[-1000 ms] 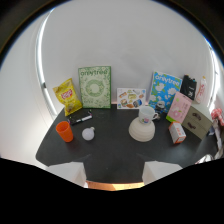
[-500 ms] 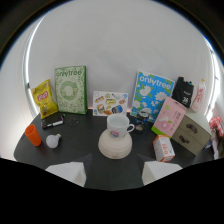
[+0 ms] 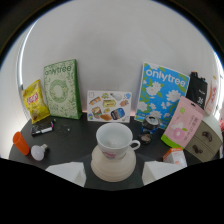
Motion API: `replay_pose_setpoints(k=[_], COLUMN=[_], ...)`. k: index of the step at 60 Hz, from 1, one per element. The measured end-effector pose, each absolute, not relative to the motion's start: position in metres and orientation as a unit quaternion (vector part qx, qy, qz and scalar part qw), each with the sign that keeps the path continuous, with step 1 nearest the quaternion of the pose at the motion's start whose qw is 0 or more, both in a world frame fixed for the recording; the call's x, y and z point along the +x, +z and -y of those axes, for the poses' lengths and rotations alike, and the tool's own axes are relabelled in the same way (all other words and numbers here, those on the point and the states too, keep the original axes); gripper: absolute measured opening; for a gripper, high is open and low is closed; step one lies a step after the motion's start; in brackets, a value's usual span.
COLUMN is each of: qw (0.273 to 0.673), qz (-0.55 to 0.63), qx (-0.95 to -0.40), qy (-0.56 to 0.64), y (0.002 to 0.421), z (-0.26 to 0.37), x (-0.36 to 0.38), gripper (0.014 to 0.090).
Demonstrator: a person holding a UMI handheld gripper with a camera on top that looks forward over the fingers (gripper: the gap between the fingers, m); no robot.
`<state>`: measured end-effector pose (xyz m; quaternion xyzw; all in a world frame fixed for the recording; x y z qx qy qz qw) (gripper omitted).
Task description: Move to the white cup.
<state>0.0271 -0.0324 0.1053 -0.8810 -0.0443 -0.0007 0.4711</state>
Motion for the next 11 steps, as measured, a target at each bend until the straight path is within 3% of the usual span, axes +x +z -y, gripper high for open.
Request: replay_pose_setpoints(k=[11], qw=[0.465], qz=[0.042], qx=[-0.884], qy=[-0.002], y=[0.1021], z=[0.0314], x=[0.0282], gripper=[0.0848])
